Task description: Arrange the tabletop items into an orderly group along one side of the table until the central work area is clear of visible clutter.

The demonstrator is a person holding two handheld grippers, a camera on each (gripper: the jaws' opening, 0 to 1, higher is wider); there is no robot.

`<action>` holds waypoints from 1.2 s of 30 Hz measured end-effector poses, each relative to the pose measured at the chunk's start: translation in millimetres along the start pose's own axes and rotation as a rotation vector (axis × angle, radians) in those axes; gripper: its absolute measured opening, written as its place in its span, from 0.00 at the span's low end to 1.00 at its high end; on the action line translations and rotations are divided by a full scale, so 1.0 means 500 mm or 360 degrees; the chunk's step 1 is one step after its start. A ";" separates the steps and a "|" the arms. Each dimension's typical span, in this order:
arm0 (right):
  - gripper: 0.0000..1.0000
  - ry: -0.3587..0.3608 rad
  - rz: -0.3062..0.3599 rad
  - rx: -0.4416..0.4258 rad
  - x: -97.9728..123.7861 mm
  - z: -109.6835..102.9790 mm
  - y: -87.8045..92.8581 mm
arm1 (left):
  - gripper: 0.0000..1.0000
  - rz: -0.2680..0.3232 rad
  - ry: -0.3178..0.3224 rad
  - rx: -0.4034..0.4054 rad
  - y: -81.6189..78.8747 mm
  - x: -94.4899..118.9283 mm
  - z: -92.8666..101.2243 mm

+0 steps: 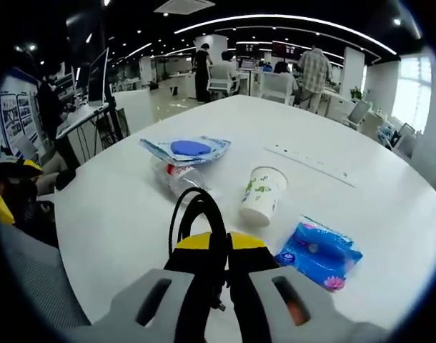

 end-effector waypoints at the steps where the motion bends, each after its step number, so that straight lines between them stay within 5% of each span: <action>1: 0.06 0.0006 0.0002 -0.0003 0.003 0.004 0.002 | 0.69 0.0000 0.0000 0.0000 0.000 0.000 0.000; 17: 0.06 0.0151 -0.0046 -0.0072 0.081 0.116 0.067 | 0.69 -0.0010 0.0006 -0.0013 0.001 -0.004 0.004; 36: 0.06 0.0144 -0.0183 -0.0202 0.058 0.125 0.120 | 0.69 -0.0007 -0.0004 -0.0006 0.001 -0.004 0.004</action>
Point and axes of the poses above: the point that each gripper's makers call its tool centre point, and the gripper's own axes: x roughly backward along the fingers, z roughly to its right, y roughly out of its underside, the point moved 10 cm from there along x, roughly backward along the fingers, and after that the axes turned 4 degrees about y, right-handed, at the moved point
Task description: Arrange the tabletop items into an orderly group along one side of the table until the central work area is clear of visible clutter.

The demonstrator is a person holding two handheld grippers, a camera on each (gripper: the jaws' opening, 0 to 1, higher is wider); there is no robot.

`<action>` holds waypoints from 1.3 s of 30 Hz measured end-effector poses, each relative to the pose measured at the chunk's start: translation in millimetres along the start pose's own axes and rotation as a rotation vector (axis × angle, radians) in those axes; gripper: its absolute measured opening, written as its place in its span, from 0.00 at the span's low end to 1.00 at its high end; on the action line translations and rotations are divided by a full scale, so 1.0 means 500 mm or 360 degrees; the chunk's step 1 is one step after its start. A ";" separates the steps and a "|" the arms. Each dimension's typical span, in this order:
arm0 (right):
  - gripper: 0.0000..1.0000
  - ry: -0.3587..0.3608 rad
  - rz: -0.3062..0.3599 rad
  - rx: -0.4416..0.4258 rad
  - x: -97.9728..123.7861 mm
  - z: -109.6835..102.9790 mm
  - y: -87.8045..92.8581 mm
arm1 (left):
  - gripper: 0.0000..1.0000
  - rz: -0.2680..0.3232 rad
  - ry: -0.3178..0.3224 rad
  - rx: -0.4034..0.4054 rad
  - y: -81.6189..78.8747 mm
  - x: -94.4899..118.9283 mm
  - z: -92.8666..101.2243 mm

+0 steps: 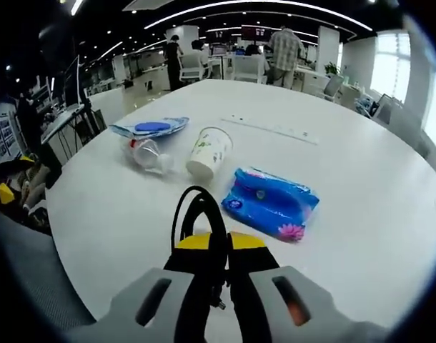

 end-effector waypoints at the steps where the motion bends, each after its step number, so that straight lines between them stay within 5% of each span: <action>1: 0.06 -0.0001 -0.0010 -0.0013 -0.003 0.004 0.003 | 0.69 -0.0001 0.0000 0.0002 0.000 0.000 0.000; 39: 0.05 0.0060 -0.0218 -0.0160 -0.057 0.060 0.068 | 0.69 -0.0046 -0.0016 -0.0011 0.003 -0.003 -0.001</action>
Point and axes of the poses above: the point that each gripper's makers call its tool centre point, and the gripper's own axes: x roughly backward along the fingers, z roughly to its right, y roughly out of its underside, the point moved 10 cm from there along x, roughly backward along the fingers, and after that the axes turned 4 degrees about y, right-handed, at the moved point
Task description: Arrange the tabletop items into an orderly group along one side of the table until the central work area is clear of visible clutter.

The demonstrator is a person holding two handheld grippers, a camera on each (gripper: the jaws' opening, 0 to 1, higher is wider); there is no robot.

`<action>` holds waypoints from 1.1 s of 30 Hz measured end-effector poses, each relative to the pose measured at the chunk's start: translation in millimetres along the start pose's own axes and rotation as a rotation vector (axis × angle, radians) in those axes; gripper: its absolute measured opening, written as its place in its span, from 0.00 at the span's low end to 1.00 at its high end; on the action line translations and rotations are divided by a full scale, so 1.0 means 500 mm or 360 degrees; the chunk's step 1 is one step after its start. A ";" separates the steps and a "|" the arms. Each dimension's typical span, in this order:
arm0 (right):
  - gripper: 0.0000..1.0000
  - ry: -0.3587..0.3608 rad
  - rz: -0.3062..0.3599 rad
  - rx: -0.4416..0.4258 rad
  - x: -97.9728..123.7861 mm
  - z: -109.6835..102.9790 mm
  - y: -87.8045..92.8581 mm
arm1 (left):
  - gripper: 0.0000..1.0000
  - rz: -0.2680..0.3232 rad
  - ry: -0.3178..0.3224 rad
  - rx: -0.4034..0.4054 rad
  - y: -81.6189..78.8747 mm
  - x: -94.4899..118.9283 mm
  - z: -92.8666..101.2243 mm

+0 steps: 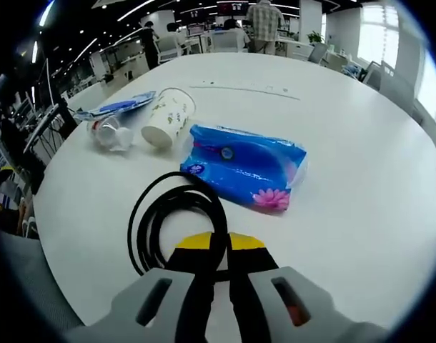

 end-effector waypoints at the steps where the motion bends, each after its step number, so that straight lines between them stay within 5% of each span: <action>1: 0.05 0.0000 0.0000 -0.0003 0.003 -0.003 0.000 | 0.69 0.0000 -0.0001 0.0000 0.000 0.000 0.000; 12: 0.06 0.0023 0.0009 -0.0011 0.031 -0.021 -0.002 | 0.69 -0.0010 0.0003 -0.0005 0.000 -0.002 0.001; 19: 0.19 0.0013 0.0015 -0.0011 0.038 -0.022 -0.010 | 0.69 -0.0010 0.0008 -0.0008 -0.001 -0.003 0.001; 33: 0.22 0.0008 0.0095 -0.0049 0.043 -0.018 -0.047 | 0.69 0.0002 0.0008 -0.0002 -0.001 -0.001 0.001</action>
Point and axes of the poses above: the point that each gripper's makers call its tool centre point, and the gripper's own axes: x roughly backward along the fingers, z roughly to its right, y roughly out of its underside, the point moved 10 cm from there along x, roughly backward along the fingers, and after that the axes turned 4 degrees about y, right-handed, at the moved point
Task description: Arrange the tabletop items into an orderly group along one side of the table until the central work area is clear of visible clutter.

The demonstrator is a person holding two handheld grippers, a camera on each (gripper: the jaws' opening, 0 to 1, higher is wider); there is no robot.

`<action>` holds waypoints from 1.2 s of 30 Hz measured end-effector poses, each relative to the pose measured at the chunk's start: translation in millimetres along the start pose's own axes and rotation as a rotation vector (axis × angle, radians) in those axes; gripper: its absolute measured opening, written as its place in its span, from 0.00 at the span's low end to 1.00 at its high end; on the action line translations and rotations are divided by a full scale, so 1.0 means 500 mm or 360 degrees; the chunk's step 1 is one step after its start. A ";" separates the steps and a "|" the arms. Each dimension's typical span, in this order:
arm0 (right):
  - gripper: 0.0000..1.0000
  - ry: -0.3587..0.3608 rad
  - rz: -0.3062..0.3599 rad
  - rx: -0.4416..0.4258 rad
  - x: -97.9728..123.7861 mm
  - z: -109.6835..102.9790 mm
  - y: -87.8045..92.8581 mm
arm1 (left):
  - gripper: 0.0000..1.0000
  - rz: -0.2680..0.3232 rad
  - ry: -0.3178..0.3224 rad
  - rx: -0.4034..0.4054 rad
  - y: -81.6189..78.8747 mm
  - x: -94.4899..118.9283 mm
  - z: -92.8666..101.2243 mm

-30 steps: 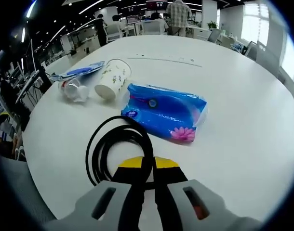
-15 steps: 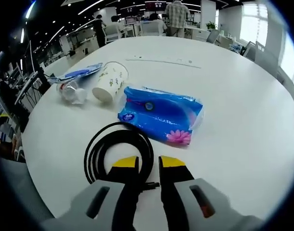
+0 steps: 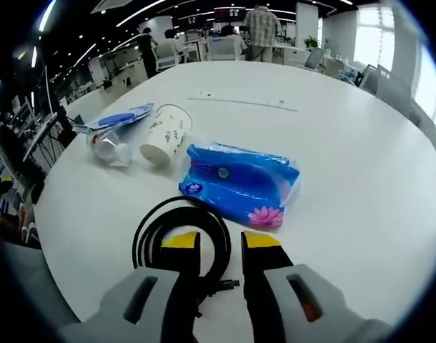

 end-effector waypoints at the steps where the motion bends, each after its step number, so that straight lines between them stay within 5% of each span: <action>1: 0.22 0.0002 0.0016 0.0006 0.000 -0.001 -0.010 | 0.69 0.0001 0.0001 0.0000 0.000 0.000 0.000; 9: 0.27 -0.0060 0.0126 0.0039 -0.011 -0.034 -0.093 | 0.69 0.0009 0.0000 0.0005 -0.001 0.001 0.000; 21: 0.41 -0.0187 0.0110 0.0049 -0.091 -0.099 -0.170 | 0.69 0.0019 -0.0011 0.0016 -0.001 0.002 -0.002; 32: 0.46 -0.0211 0.0095 0.0077 -0.117 -0.134 -0.196 | 0.69 0.0030 -0.0021 0.0038 -0.001 0.005 -0.005; 36: 0.49 -0.0196 0.0082 0.0073 -0.062 -0.171 -0.186 | 0.68 0.0030 -0.0022 0.0039 -0.001 0.005 -0.005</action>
Point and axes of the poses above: the point that each gripper's makers call its tool centre point, and the gripper's own axes: x roughly backward along the fingers, z roughly to its right, y roughly out of its underside, the point moved 10 cm from there along x, roughly backward along the fingers, and after that the axes turned 4 degrees about y, right-handed, at the moved point
